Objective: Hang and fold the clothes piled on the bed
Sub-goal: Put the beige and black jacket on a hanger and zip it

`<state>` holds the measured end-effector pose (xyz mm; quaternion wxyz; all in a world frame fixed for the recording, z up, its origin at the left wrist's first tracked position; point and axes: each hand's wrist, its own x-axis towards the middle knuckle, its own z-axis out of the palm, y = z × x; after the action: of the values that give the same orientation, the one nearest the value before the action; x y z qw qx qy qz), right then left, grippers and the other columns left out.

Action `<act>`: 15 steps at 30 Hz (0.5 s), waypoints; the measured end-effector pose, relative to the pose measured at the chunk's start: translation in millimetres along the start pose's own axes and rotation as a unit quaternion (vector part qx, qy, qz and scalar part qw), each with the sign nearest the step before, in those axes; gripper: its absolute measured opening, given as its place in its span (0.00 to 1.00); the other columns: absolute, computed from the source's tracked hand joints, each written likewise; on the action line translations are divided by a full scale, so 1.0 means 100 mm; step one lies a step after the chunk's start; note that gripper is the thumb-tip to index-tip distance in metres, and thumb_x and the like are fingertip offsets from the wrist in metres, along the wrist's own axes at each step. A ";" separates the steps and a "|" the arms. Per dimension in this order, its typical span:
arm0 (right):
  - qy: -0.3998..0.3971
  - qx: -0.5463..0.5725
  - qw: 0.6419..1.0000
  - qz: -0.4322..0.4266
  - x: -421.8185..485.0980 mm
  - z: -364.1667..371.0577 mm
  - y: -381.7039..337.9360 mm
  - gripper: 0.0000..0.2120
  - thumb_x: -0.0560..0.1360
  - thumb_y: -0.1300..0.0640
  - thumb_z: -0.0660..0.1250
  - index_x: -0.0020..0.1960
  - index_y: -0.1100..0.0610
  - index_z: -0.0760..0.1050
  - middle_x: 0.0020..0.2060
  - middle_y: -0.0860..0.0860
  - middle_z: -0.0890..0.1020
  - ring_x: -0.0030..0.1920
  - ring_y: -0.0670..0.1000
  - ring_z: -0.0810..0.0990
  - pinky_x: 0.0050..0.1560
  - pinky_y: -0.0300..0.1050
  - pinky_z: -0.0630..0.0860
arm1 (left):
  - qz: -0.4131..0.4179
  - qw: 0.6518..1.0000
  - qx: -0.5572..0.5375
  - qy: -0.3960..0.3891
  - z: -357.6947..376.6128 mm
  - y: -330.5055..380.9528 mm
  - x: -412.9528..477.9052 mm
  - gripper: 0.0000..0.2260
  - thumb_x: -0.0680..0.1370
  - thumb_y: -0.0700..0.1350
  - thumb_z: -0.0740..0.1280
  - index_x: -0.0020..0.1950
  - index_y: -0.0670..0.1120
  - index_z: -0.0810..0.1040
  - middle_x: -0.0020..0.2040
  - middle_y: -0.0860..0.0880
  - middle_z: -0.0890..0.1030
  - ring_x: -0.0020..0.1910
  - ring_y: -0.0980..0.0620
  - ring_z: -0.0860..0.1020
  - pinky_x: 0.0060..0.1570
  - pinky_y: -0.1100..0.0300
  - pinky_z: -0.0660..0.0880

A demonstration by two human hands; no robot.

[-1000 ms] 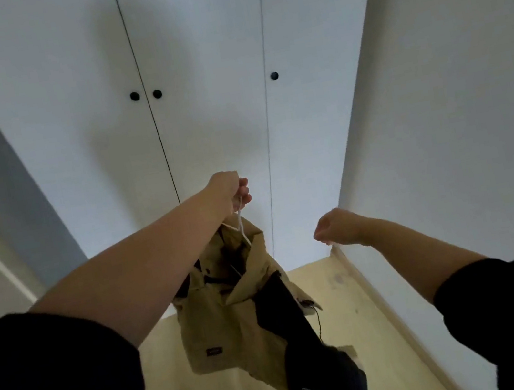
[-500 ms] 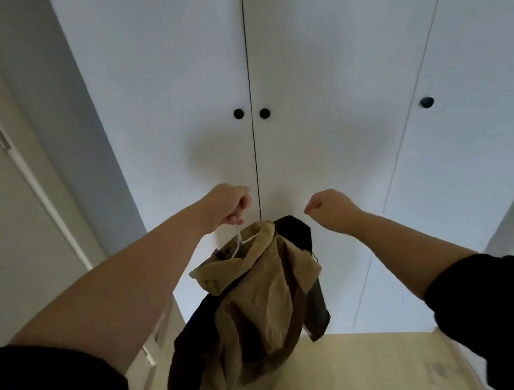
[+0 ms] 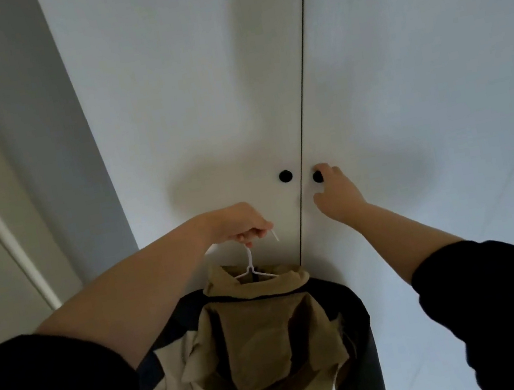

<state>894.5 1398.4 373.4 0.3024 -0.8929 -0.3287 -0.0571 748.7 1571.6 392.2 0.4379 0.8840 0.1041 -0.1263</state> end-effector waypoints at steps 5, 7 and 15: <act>-0.004 -0.053 0.999 -0.007 0.20 -0.09 0.01 0.14 0.76 0.60 0.60 0.60 0.57 0.72 0.55 0.57 0.78 0.52 0.57 0.76 0.48 0.43 0.69 | -0.004 0.999 0.043 -0.018 0.01 -0.08 0.08 0.16 0.80 0.42 0.63 0.32 0.44 0.73 0.25 0.50 0.67 0.23 0.54 0.64 0.41 0.61 0.73; -0.006 -0.049 0.999 -0.011 0.17 -0.14 0.00 0.12 0.76 0.60 0.60 0.58 0.57 0.74 0.52 0.56 0.79 0.50 0.57 0.76 0.48 0.44 0.71 | -0.008 0.998 0.055 -0.022 0.08 -0.09 0.07 0.15 0.80 0.42 0.63 0.32 0.43 0.73 0.25 0.50 0.68 0.24 0.54 0.64 0.42 0.60 0.73; 0.048 0.076 0.995 -0.045 -0.66 -0.31 0.03 0.04 0.76 0.57 0.63 0.49 0.53 0.76 0.42 0.48 0.79 0.43 0.50 0.76 0.43 0.40 0.69 | -0.019 0.997 0.078 -0.021 0.51 0.03 -0.41 0.14 0.80 0.41 0.63 0.33 0.43 0.73 0.24 0.50 0.68 0.23 0.54 0.65 0.45 0.59 0.74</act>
<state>847.9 1341.9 377.3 0.3818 -0.8480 -0.3569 -0.0883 703.8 1525.7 378.0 0.3671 0.9105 0.1010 -0.1611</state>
